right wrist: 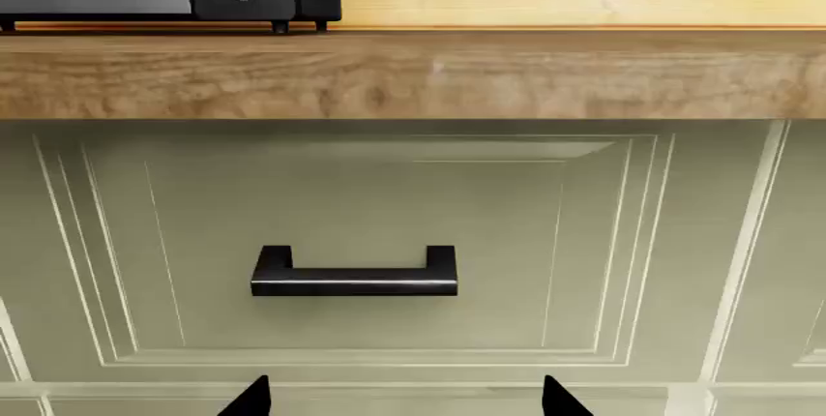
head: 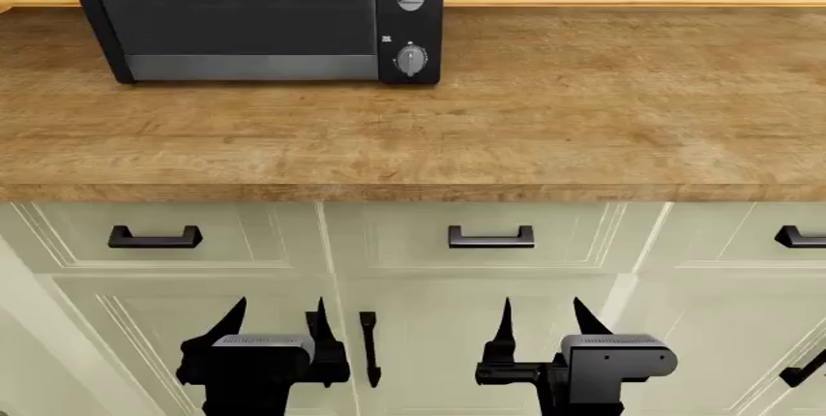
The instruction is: Turn on the toaster oven by setting the timer.
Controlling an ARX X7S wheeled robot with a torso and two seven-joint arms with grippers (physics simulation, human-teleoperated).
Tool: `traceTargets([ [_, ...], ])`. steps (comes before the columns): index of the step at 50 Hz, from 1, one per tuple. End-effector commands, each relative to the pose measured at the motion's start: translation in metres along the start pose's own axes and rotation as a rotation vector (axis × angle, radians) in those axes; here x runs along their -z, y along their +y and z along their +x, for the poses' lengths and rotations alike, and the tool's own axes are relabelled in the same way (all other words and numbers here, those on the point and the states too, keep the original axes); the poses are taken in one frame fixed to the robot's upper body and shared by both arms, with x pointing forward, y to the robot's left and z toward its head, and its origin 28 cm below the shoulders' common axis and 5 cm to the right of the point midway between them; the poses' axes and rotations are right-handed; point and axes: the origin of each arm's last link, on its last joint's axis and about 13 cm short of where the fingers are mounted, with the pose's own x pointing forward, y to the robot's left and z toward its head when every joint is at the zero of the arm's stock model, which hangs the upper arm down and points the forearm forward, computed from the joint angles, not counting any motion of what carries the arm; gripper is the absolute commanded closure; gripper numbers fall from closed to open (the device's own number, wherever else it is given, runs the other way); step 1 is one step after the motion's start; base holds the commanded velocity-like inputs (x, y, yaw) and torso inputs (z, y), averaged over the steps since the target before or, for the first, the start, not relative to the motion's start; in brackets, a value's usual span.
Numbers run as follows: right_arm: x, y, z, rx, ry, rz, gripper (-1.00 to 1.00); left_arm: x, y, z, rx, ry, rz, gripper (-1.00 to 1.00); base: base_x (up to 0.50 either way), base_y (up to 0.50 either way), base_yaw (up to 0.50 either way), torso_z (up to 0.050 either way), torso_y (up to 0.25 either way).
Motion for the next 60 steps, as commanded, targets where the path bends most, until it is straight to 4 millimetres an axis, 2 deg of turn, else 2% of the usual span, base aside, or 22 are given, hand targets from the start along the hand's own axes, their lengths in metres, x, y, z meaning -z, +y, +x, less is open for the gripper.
traceTargets([
  [1, 0.0, 0.001, -0.001, -0.018, -0.011, -0.002, -1.0, -0.001, 0.001, -0.003, 0.005, -0.003, 0.007, -1.0, 0.0, 0.0, 0.0, 0.0, 0.0],
  [19, -0.001, 0.003, -0.008, -0.031, -0.002, -0.012, -1.0, -0.007, -0.001, -0.007, 0.022, -0.002, -0.009, -1.0, 0.0, 0.0, 0.0, 0.0, 0.0],
  [31, -0.047, -0.003, -0.024, -0.017, -0.11, -0.009, -1.0, -0.051, 0.002, -0.026, 0.028, -0.122, -0.04, -1.0, 0.0, 0.0, 0.0, 0.0, 0.0],
  [40, -0.08, -0.01, -0.02, 0.001, -0.203, -0.071, -1.0, -0.093, 0.015, -0.032, 0.004, -0.196, 0.022, -1.0, 0.0, 0.0, 0.0, 0.0, 0.0],
  [42, -0.089, -0.01, -0.02, -0.007, -0.204, -0.083, -1.0, -0.102, 0.013, -0.021, 0.015, -0.204, 0.02, -1.0, 0.0, 0.0, 0.0, 0.0, 0.0],
  [43, -0.097, -0.011, -0.018, -0.02, -0.211, -0.086, -1.0, -0.108, 0.015, -0.026, 0.024, -0.206, 0.017, -1.0, 0.0, 0.0, 0.0, 0.0, 0.0],
  [45, -0.107, -0.011, -0.018, -0.025, -0.23, -0.099, -1.0, -0.116, 0.016, -0.022, 0.026, -0.208, 0.019, -1.0, 0.0, 0.0, 0.0, 0.0, 0.0],
  [50, -0.124, -0.013, -0.021, -0.045, -0.238, -0.122, -1.0, -0.136, 0.017, -0.021, 0.058, -0.197, 0.026, -1.0, 0.0, 0.0, 0.0, 0.0, 0.0],
  [53, -0.135, -0.016, -0.019, -0.082, -0.182, -0.123, -1.0, -0.15, 0.017, -0.007, 0.075, -0.175, 0.015, -1.0, 0.0, 0.0, 0.0, 0.0, 0.0],
  [56, -0.145, -0.021, -0.013, -0.06, -0.177, -0.15, -1.0, -0.159, 0.019, -0.008, 0.094, -0.155, 0.038, -1.0, 0.0, 0.0, 0.0, 0.0, 0.0],
  [60, -0.158, -0.023, -0.018, -0.075, -0.167, -0.168, -1.0, -0.169, 0.021, -0.011, 0.133, -0.1, 0.02, -1.0, 0.0, 0.0, 0.0, 0.0, 0.0],
])
